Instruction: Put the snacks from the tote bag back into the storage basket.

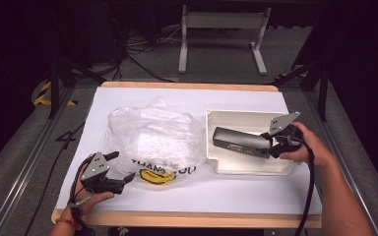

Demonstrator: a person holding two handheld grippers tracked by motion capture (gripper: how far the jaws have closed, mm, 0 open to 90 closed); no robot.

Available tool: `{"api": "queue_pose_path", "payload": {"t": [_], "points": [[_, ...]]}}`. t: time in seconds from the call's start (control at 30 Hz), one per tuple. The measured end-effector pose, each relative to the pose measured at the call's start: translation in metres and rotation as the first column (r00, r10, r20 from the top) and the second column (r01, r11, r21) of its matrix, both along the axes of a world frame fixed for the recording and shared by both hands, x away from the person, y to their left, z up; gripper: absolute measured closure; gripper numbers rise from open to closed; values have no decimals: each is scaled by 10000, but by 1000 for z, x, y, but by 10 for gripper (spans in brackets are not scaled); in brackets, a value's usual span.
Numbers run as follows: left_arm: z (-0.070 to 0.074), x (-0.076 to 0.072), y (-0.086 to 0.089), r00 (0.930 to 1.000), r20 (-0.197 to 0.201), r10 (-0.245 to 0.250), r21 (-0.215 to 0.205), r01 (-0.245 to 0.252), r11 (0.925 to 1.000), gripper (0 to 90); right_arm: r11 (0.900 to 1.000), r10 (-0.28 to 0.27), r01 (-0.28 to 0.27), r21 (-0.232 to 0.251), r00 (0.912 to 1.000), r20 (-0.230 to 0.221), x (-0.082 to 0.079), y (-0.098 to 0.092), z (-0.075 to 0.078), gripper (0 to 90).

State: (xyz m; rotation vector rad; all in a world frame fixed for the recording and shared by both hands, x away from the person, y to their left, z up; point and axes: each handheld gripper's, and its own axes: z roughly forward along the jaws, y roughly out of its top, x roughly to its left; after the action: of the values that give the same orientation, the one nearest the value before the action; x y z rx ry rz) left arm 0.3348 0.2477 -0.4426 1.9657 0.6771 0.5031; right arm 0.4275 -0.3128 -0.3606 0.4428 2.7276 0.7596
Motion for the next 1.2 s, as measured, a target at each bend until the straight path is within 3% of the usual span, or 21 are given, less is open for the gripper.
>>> {"api": "queue_pose_path", "payload": {"t": [0.67,1.2], "points": [[0,0,-1,10000,-42,-4,20,4,10000,93,9967,-295,284,-763,9995,-139,5,-1,-8,426],[-1,0,-2,9999,-99,-44,34,45,10000,93,9939,-514,477,-995,9981,-347,6,-3,-13,419]]}}
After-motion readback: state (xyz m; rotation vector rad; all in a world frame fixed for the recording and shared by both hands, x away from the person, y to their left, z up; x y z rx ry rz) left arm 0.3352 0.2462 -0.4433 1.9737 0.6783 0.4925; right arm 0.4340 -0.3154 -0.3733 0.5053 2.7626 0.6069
